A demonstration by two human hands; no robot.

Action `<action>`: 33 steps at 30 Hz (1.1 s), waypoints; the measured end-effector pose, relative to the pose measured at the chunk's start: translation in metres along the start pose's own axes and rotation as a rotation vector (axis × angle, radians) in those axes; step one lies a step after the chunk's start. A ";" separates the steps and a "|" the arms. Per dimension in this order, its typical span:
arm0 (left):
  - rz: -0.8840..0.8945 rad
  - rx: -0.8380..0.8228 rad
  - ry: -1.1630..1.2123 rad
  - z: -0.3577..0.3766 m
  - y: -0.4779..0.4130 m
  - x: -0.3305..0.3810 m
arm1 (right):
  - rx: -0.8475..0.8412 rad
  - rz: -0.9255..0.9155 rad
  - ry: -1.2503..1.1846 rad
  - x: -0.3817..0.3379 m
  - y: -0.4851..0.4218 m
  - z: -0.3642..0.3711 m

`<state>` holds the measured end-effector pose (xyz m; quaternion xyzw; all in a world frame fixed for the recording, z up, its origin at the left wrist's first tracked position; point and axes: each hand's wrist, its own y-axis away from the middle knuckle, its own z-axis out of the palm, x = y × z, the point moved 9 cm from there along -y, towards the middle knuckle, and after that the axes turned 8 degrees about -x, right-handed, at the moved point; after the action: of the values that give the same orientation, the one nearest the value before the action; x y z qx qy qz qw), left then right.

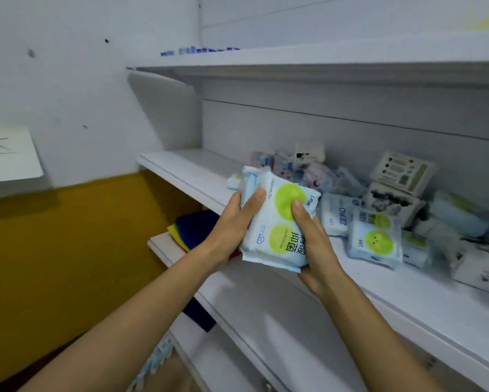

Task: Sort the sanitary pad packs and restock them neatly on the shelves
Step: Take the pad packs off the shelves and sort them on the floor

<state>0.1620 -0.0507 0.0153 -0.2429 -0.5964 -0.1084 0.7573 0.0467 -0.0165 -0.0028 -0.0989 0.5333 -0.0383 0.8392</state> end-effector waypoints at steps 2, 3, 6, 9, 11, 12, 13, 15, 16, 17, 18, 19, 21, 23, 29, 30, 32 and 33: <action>-0.003 -0.062 0.025 -0.031 0.016 0.005 | -0.042 0.028 0.013 0.025 -0.013 0.038; -0.004 -0.057 0.010 -0.050 0.024 0.008 | -0.023 0.038 0.032 0.037 -0.018 0.055; -0.041 0.026 -0.014 -0.112 0.049 0.015 | 0.081 0.042 0.061 0.073 -0.030 0.100; -0.013 0.074 -0.016 -0.172 0.077 0.022 | 0.123 -0.022 0.129 0.105 -0.043 0.147; -0.029 0.102 0.009 -0.209 0.096 0.021 | 0.088 -0.098 0.276 0.120 -0.049 0.178; -0.042 0.132 0.014 -0.227 0.105 0.019 | 0.038 -0.111 0.349 0.129 -0.053 0.193; -0.050 0.173 0.005 -0.247 0.113 0.016 | -0.023 -0.101 0.390 0.141 -0.056 0.206; -0.067 0.246 0.002 -0.282 0.125 0.006 | -0.138 -0.030 0.368 0.167 -0.062 0.224; -0.090 0.273 0.028 -0.296 0.131 -0.001 | -0.173 0.023 0.341 0.181 -0.065 0.229; -0.116 0.295 0.055 -0.310 0.135 -0.009 | -0.199 0.078 0.320 0.193 -0.069 0.233; -0.145 0.321 0.070 -0.322 0.137 -0.018 | -0.223 0.124 0.302 0.207 -0.074 0.235; -0.176 0.349 0.065 -0.334 0.139 -0.028 | -0.249 0.161 0.290 0.220 -0.079 0.238; -0.221 0.402 0.064 -0.354 0.139 -0.048 | -0.306 0.244 0.291 0.245 -0.088 0.244; -0.258 0.470 0.070 -0.374 0.134 -0.068 | -0.381 0.298 0.308 0.264 -0.101 0.251; -0.400 0.668 0.015 -0.445 0.104 -0.129 | -0.442 0.400 0.317 0.343 -0.172 0.244; -0.404 0.703 -0.005 -0.458 0.097 -0.139 | -0.410 0.422 0.323 0.359 -0.185 0.238; -0.408 0.794 -0.064 -0.484 0.085 -0.155 | -0.333 0.436 0.363 0.391 -0.211 0.220; -0.424 0.829 -0.099 -0.494 0.079 -0.164 | -0.305 0.445 0.412 0.406 -0.223 0.210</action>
<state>0.5752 -0.2492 -0.2447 0.2024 -0.6615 -0.0017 0.7221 0.4193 -0.2769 -0.2308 -0.0947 0.6999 0.2070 0.6770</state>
